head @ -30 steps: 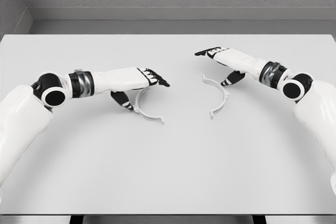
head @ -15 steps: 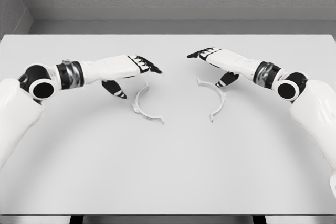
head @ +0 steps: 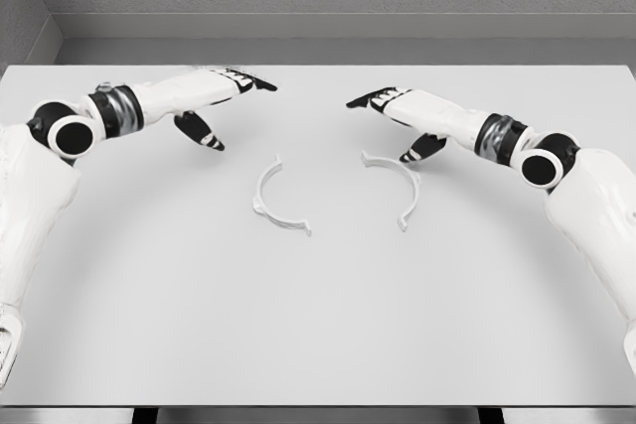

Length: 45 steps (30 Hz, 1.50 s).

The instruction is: Assemble PVC drainage pipe clamps

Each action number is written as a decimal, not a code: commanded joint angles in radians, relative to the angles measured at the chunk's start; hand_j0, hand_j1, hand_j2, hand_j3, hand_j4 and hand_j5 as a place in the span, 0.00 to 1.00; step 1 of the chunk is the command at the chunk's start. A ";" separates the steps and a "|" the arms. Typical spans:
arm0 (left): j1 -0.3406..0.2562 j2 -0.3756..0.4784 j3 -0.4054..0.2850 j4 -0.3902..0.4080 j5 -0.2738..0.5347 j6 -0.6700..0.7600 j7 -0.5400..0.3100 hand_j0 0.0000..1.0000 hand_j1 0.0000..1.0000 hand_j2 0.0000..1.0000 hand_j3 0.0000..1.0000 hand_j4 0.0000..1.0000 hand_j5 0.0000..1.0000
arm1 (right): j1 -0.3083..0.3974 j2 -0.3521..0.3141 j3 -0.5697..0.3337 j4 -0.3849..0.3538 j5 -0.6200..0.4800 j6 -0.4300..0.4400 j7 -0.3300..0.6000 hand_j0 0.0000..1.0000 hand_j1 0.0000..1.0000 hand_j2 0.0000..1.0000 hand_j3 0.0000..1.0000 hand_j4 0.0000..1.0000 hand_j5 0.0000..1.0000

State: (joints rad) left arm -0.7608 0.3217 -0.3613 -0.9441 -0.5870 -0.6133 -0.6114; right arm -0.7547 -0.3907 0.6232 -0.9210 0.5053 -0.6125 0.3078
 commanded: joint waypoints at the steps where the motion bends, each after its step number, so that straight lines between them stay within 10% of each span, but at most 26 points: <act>1: 0.000 -0.041 0.001 0.064 -0.028 0.002 0.001 1.00 1.00 1.00 1.00 1.00 1.00 | 0.000 -0.001 -0.034 0.004 -0.010 0.002 -0.001 1.00 1.00 1.00 1.00 1.00 1.00; 10: 0.000 -0.078 -0.034 0.067 -0.027 0.002 0.001 1.00 1.00 1.00 1.00 1.00 1.00 | 0.037 -0.115 -0.134 -0.039 -0.008 0.002 0.007 1.00 1.00 1.00 1.00 1.00 1.00; 18: 0.000 -0.099 -0.067 0.067 -0.027 0.002 0.001 1.00 1.00 1.00 1.00 1.00 1.00 | 0.183 -0.258 -0.134 -0.299 -0.008 0.002 0.011 1.00 1.00 1.00 1.00 1.00 1.00; 39: -0.011 -0.110 -0.096 0.054 -0.017 0.002 0.001 1.00 1.00 1.00 1.00 1.00 1.00 | 0.235 -0.260 -0.215 -0.289 -0.008 0.002 0.013 1.00 1.00 1.00 1.00 1.00 1.00; 45: -0.012 0.022 -0.102 -0.039 0.234 0.002 0.001 1.00 1.00 1.00 1.00 1.00 1.00 | 0.247 -0.261 -0.218 -0.289 -0.007 0.002 0.014 1.00 1.00 1.00 1.00 1.00 1.00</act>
State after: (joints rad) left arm -0.7387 0.2936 -0.4630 -0.9367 -0.4510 -0.6098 -0.6104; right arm -0.5016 -0.6505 0.4078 -1.2096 0.5055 -0.6126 0.3223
